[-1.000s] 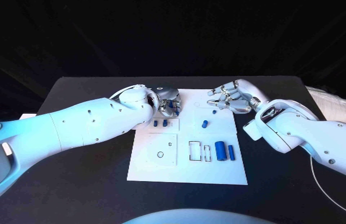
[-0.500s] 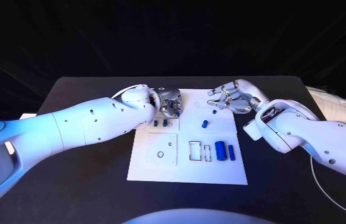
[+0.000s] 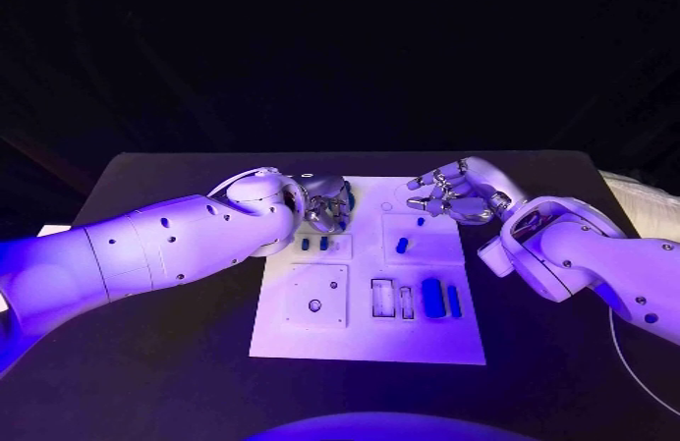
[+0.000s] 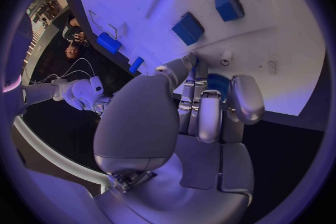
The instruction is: Assemble the parts on the task board
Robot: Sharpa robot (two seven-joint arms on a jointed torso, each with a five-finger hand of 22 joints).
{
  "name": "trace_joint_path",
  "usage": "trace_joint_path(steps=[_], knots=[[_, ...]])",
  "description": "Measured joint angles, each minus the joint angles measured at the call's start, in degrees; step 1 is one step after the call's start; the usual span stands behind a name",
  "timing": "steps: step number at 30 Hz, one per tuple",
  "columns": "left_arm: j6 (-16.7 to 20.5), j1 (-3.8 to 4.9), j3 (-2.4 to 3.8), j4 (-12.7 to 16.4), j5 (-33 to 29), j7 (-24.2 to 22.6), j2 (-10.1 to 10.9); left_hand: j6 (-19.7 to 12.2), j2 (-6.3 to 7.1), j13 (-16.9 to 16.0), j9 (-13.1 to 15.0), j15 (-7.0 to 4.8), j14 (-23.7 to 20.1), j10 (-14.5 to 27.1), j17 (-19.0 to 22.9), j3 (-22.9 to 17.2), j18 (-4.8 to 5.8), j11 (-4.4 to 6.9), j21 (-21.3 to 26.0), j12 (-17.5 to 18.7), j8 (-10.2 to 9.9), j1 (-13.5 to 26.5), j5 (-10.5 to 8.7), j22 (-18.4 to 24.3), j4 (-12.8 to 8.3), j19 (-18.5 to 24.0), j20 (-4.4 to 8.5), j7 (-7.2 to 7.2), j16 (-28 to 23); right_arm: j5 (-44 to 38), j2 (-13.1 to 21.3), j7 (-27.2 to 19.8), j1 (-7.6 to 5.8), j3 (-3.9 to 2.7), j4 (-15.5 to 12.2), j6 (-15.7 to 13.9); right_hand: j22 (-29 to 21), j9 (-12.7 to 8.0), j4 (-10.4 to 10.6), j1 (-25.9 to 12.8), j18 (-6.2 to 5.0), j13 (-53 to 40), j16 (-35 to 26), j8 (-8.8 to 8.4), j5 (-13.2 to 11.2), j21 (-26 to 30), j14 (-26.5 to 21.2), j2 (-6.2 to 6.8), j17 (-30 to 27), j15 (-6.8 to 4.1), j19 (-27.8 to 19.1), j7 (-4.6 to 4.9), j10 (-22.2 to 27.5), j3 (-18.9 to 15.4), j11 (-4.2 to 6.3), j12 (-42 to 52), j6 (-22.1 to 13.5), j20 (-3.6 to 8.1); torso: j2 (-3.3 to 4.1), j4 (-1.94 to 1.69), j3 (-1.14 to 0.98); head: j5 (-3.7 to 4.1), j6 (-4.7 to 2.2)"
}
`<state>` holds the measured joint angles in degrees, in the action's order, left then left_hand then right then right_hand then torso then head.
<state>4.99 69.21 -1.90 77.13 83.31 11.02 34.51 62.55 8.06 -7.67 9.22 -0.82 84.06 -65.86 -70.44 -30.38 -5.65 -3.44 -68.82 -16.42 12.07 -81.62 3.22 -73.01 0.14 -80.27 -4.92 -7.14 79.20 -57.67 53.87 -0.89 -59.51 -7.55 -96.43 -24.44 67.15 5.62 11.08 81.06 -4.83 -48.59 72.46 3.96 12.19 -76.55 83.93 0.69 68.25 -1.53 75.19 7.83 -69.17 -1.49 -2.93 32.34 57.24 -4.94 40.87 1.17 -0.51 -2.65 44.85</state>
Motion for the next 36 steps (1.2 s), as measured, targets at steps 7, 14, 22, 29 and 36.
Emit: trace_joint_path(steps=[7, 14, 22, 29, 36], knots=[[0.9, 0.36, 1.19, 3.0, -3.3, 0.9, 3.4, 0.0, 0.26, 0.1, -0.1, 0.0, 0.0, -0.1, 0.1, 0.0, -0.01, -0.15, -0.2, 0.3, 0.0, 0.3, 0.0, -0.1, 0.0, 0.0, 0.0, 0.0, 0.0, 0.0, 0.1, 0.0, 0.02, 0.0, 0.1, 0.0, 0.0, 0.1, 0.0, 0.0, 0.0, 0.1, 0.0, 0.0, 0.0, 0.0, 0.0, 0.0, 0.0, 0.0, 0.0, 0.0, 0.0, 0.0, 0.0, 0.0, 0.0, 0.0, -0.01, -0.07, -0.01, -0.03, -0.18], [1.4, 0.48, 1.41, 4.2, -6.1, 1.7, 5.8, 0.0, 0.48, 0.1, -0.1, 0.0, 0.0, -0.2, 0.1, 0.0, -0.04, -0.21, -0.2, 0.5, 0.0, 0.5, 0.0, -0.2, 0.0, 0.0, 0.0, 0.01, 0.0, 0.0, 0.2, 0.0, 0.18, 0.0, 0.1, 0.0, 0.0, 0.0, 0.0, 0.0, 0.0, 0.1, 0.0, 0.0, 0.0, 0.0, 0.0, 0.0, 0.0, 0.0, 0.0, 0.0, 0.0, 0.0, 0.0, 0.0, 0.0, 0.0, -0.01, -0.07, -0.02, 0.13, -0.25], [1.4, 0.51, 1.44, 4.2, -7.9, 2.5, 7.1, 0.0, 0.48, 0.1, -0.2, 0.01, 0.0, -0.2, 0.2, -0.1, -0.09, -0.21, -0.2, 0.7, -0.3, 0.5, 0.0, -0.3, -0.1, -0.2, -0.21, 0.01, 0.0, 0.0, 0.2, 0.0, 0.28, 0.0, 0.1, 0.0, 0.0, 0.0, 0.0, 0.0, 0.0, 0.1, 0.0, 0.0, 0.0, 0.0, 0.0, 0.0, 0.0, 0.0, 0.0, 0.0, 0.0, 0.0, 0.0, 0.0, 0.0, 0.0, 0.03, -0.01, -0.02, 0.24, -0.22], [1.3, 0.52, 1.44, 4.2, -8.5, 3.0, 7.4, 0.0, 0.48, 0.1, -0.2, 0.01, 0.0, -0.2, 0.2, -0.1, -0.1, -0.21, -0.2, 0.7, -0.4, 0.5, 0.0, -0.3, -0.1, -0.2, -0.21, 0.02, 0.0, 0.0, 0.2, 0.1, 0.31, 0.0, 0.1, 0.0, 0.0, 0.0, 0.0, 0.0, 0.0, 0.1, 0.0, 0.0, 0.0, 0.0, 0.0, 0.0, 0.0, 0.0, 0.0, 0.0, 0.0, 0.0, -0.01, 0.0, 0.0, 0.0, 0.06, 0.05, -0.07, 0.15, -0.25], [0.8, 0.52, 1.43, 3.7, -8.8, 3.2, 7.1, 0.2, 0.77, 0.1, -0.2, 0.01, 0.0, -0.2, 0.4, -0.1, -0.1, -0.22, -0.2, 0.7, -0.4, 0.7, 0.0, -0.4, -0.1, -0.2, -0.21, -0.19, 0.0, 0.0, 0.1, 0.1, 0.33, 0.0, 0.1, 0.0, 0.0, 0.0, 0.0, 0.0, 0.0, 0.1, 0.0, 0.0, 0.0, 0.0, 0.0, 0.0, 0.0, 0.0, 0.0, 0.0, 0.0, 0.0, -0.01, 0.0, 0.0, 0.0, 0.07, 0.08, -0.09, -0.19, -0.11]])
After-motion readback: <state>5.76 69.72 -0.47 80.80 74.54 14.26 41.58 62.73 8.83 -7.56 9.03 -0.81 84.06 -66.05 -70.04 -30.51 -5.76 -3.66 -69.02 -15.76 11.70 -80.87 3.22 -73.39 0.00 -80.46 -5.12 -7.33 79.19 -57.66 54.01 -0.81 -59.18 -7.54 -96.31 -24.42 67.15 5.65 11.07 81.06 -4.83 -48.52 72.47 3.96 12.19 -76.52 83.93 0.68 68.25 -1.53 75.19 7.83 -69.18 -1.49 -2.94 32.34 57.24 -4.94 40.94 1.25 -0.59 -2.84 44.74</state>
